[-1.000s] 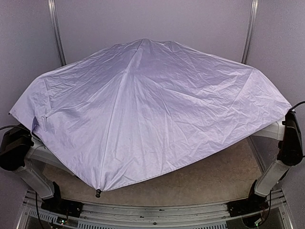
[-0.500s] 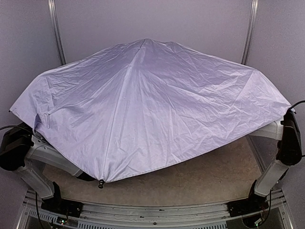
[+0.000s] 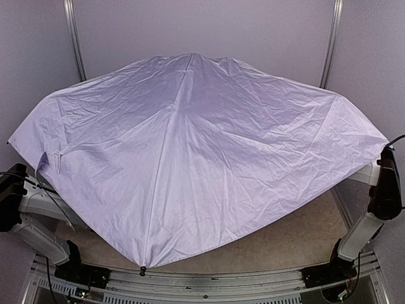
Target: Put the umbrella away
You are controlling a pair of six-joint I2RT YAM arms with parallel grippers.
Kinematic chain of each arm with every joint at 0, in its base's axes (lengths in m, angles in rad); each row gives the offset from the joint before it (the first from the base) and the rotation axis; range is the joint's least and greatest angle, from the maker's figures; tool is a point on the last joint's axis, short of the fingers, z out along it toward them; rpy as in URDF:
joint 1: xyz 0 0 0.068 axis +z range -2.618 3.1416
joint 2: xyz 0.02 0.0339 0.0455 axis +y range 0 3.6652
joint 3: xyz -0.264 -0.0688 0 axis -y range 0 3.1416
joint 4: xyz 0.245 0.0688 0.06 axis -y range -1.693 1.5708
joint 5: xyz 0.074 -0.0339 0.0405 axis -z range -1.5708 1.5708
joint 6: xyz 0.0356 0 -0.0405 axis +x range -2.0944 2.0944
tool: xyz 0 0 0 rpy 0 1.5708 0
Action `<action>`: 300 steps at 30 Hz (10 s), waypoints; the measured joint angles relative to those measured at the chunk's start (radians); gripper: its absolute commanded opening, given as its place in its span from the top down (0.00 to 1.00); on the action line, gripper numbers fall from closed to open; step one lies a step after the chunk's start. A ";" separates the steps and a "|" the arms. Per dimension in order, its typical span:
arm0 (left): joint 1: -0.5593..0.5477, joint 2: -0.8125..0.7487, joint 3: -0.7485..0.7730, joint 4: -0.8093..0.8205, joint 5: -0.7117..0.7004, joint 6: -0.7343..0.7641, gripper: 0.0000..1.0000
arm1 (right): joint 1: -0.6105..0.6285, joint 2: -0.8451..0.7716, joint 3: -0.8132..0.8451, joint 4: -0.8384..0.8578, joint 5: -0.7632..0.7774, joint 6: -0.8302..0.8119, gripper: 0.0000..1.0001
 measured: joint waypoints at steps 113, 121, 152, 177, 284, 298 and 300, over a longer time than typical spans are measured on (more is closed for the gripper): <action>0.257 -0.164 0.097 -0.120 0.358 -0.033 0.95 | -0.019 -0.032 -0.286 -0.454 -0.615 -0.705 0.18; 0.385 -0.319 0.005 -0.156 0.280 0.008 0.99 | -0.029 -0.292 -0.548 -0.459 -0.491 -0.620 0.09; -0.034 -0.180 -0.023 0.103 0.307 0.142 1.00 | 0.079 -0.141 -0.252 -0.453 -0.608 -0.567 0.01; 0.029 -0.073 0.031 0.150 0.402 0.117 0.33 | 0.070 -0.284 -0.420 -0.383 -0.419 -0.576 0.86; 0.355 0.319 0.191 -0.185 0.402 0.097 0.20 | -0.236 0.314 -0.192 -0.787 -0.506 -0.668 1.00; 0.363 -0.229 0.043 -0.206 0.290 0.094 0.14 | -0.272 0.019 -0.233 -0.734 -0.539 -0.449 1.00; 0.361 -0.263 0.024 -0.206 0.281 0.095 0.14 | -0.300 -0.025 -0.231 -0.713 -0.546 -0.422 1.00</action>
